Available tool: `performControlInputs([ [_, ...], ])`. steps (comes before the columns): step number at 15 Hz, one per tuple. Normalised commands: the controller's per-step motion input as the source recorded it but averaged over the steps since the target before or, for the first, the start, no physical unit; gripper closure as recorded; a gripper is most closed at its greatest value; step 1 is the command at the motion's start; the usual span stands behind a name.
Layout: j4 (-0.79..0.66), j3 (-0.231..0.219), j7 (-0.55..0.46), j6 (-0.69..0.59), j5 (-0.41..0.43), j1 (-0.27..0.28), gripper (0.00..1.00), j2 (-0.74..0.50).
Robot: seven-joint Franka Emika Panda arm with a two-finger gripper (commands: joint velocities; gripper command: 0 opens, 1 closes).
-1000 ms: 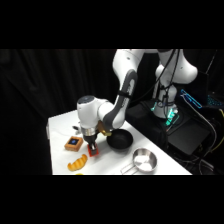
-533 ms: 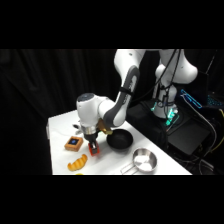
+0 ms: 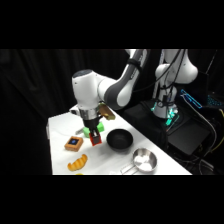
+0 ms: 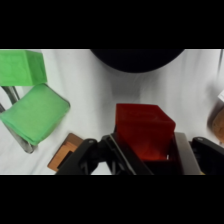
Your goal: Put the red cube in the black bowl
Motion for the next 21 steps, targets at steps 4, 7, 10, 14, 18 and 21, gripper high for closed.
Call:
performControlInputs([
  [4,-0.40,0.027,0.02,-0.14,-0.043,0.016,0.74,-0.56],
  [7,-0.47,0.042,0.02,-0.05,-0.043,0.002,0.74,-0.53],
  [10,-0.48,0.052,0.04,0.02,-0.043,-0.004,0.74,-0.48],
  [14,-0.42,0.055,0.04,0.14,-0.027,-0.020,0.74,-0.33],
  [18,-0.35,0.045,0.03,0.39,-0.020,-0.036,0.74,-0.12],
  [21,-0.24,0.033,0.02,0.39,-0.010,-0.041,0.74,0.04],
])
